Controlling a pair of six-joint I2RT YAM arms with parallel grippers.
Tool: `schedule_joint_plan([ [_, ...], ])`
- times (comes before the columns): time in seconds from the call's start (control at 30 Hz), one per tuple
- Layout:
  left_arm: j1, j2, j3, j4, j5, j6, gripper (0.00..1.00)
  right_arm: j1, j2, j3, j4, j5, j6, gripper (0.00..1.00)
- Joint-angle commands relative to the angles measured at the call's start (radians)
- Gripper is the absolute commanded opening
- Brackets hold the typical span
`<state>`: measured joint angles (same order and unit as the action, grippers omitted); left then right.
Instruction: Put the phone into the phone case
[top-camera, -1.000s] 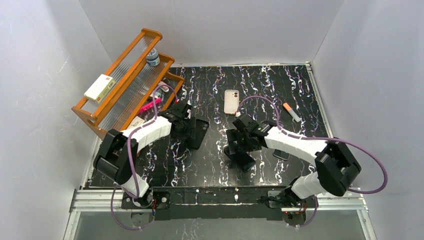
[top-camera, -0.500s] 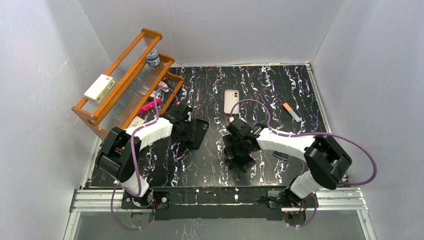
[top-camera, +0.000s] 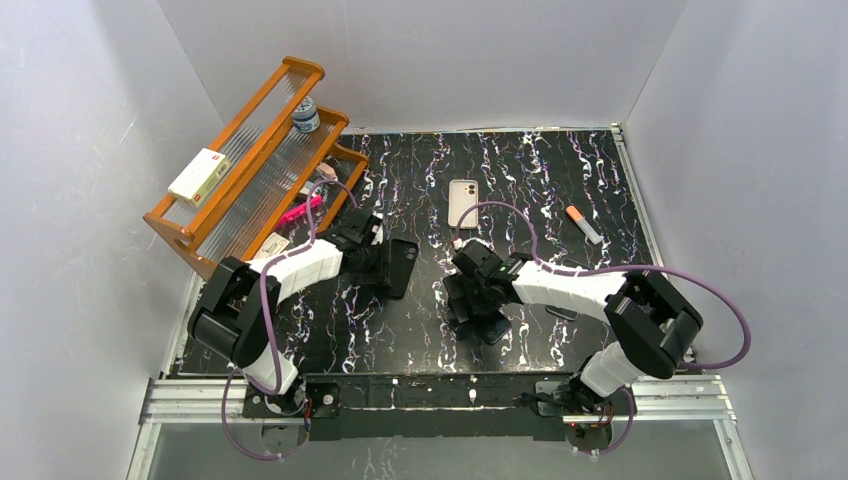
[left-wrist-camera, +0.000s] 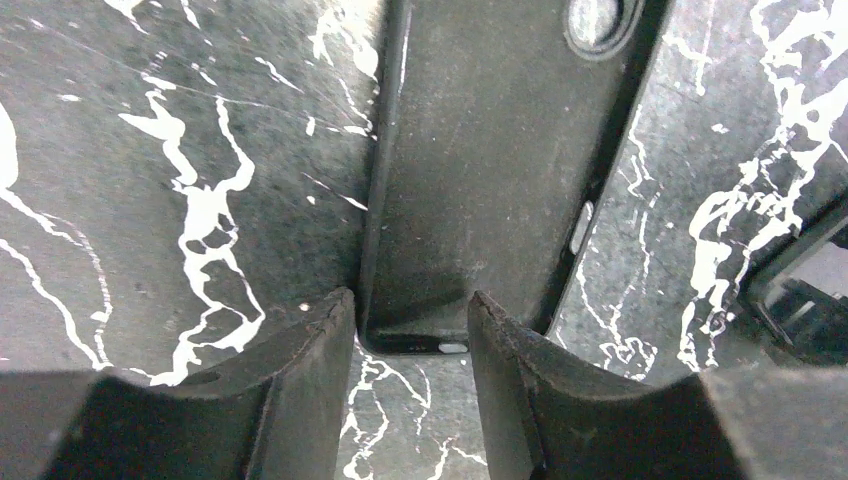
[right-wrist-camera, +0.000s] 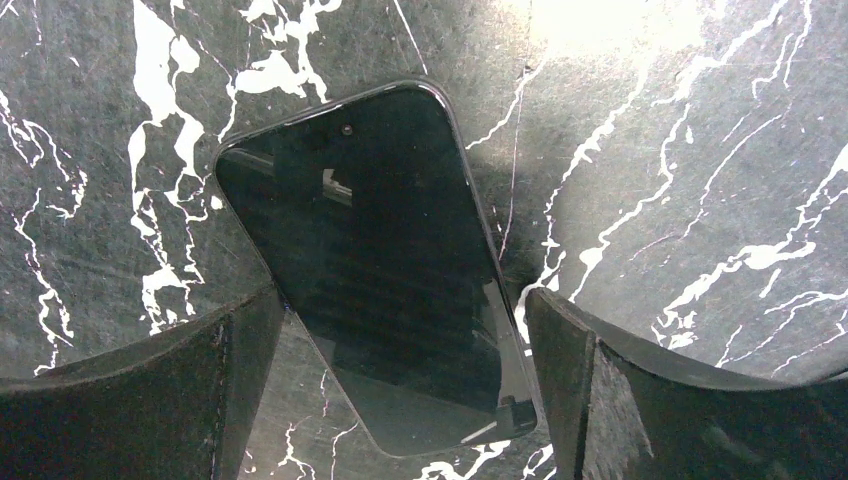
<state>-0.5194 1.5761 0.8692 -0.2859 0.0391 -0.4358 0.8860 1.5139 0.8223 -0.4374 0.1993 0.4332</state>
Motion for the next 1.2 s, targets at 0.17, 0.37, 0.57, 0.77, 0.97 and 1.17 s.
schedule_joint_plan([
  [0.17,0.000,-0.057,-0.073,0.019,0.151,-0.060,0.33,0.042,0.029,-0.001,-0.017,0.035,0.009,0.93],
  [0.37,-0.002,-0.078,-0.104,0.041,0.177,-0.083,0.23,0.060,0.032,0.008,-0.031,0.071,0.061,0.82],
  [0.57,-0.013,-0.118,-0.125,0.059,0.210,-0.127,0.20,0.062,0.019,0.014,-0.045,0.049,0.115,0.76],
  [0.77,-0.013,-0.150,-0.093,0.024,0.075,-0.157,0.32,0.061,-0.017,-0.009,-0.044,0.048,0.174,0.70],
  [0.97,-0.013,-0.079,-0.007,-0.002,-0.023,-0.153,0.33,0.061,-0.037,-0.007,-0.085,0.092,0.223,0.66],
  [1.17,-0.013,0.029,0.056,0.008,-0.045,-0.121,0.32,0.061,-0.076,-0.018,-0.093,0.100,0.260,0.64],
])
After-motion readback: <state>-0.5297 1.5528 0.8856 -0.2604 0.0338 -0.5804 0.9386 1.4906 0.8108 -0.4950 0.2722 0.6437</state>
